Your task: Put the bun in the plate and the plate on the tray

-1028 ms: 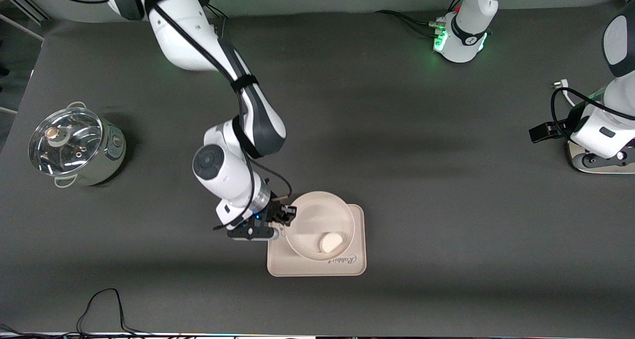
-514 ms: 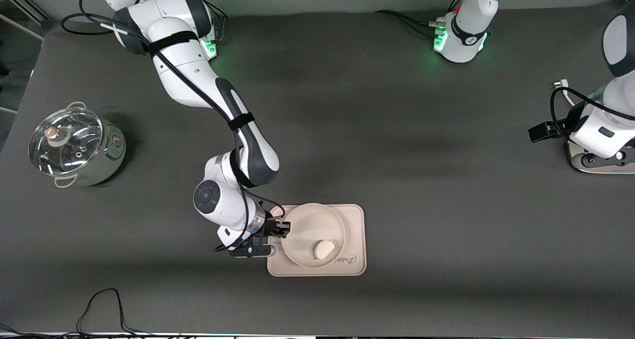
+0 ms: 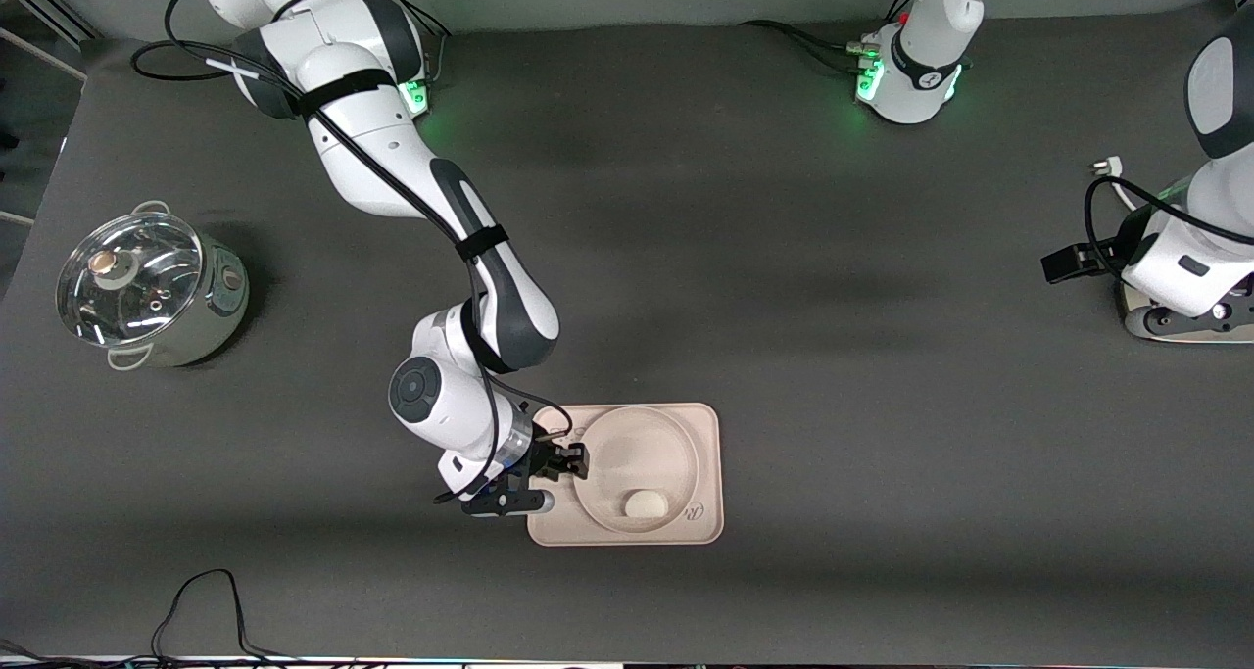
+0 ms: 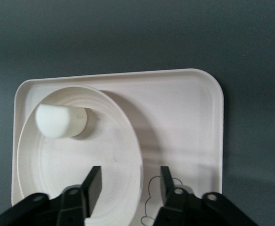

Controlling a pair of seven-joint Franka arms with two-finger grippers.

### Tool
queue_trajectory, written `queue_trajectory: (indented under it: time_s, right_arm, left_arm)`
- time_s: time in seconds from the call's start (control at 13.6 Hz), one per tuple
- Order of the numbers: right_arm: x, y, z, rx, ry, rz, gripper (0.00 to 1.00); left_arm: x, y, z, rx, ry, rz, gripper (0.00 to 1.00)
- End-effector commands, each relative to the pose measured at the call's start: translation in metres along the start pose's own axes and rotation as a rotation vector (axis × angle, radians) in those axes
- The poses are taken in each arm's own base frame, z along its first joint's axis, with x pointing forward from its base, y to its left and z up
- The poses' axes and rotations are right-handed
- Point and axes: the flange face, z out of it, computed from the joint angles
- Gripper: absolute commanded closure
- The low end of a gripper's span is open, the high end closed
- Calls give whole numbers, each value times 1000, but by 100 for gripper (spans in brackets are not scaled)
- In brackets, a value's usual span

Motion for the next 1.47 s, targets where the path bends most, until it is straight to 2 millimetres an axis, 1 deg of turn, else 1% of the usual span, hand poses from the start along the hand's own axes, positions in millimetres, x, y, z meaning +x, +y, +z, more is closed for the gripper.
queue_trajectory:
  time_s: [0.0,0.07,0.22,0.29,0.51,0.66,0.81,0.88,0.95,1.03,1.1,1.17,1.25,1.32,1.39]
  right_arm:
    - [12,-10,-60,-58,-9,-81,0]
    - [9,-4,-73,-131,-33,-121,0]
    - [5,8,-109,-157,-72,-111,0]
    - [3,17,-136,-156,-97,-88,0]
    - [-8,49,-238,-170,-171,-17,0]
    - [-21,76,-303,-165,-192,31,0]
    - [-44,94,-351,-153,-198,61,0]
    - [-58,113,-370,-174,-194,72,0]
    - [-70,138,-391,-197,-184,91,0]
    - [-84,148,-399,-212,-190,85,0]
    - [-92,163,-406,-247,-190,88,0]
    - [-103,175,-414,-256,-189,92,0]
    - [-113,183,-424,-252,-182,104,0]
    - [-124,186,-427,-257,-182,108,0]
    - [-132,186,-426,-261,-181,109,0]
  left_arm:
    - [1,1,-6,4,-7,12,0]
    - [1,1,-7,4,-5,12,0]
    - [1,1,-6,4,-7,12,0]
    - [1,1,-6,4,-5,12,0]
    - [1,1,-7,3,-4,12,0]
    - [2,1,-7,3,-1,13,0]
    - [2,0,-8,2,5,12,0]
    - [3,1,-7,0,8,12,0]
    - [3,2,-7,-4,11,12,0]
    - [3,2,-6,-5,17,12,0]
    - [2,1,-7,-9,19,3,0]
    - [-1,1,-10,-18,18,-5,0]
    - [-8,0,-17,-26,24,-10,0]
    - [-17,-2,-24,-39,36,-11,0]
    - [-19,-4,-26,-57,37,-17,0]
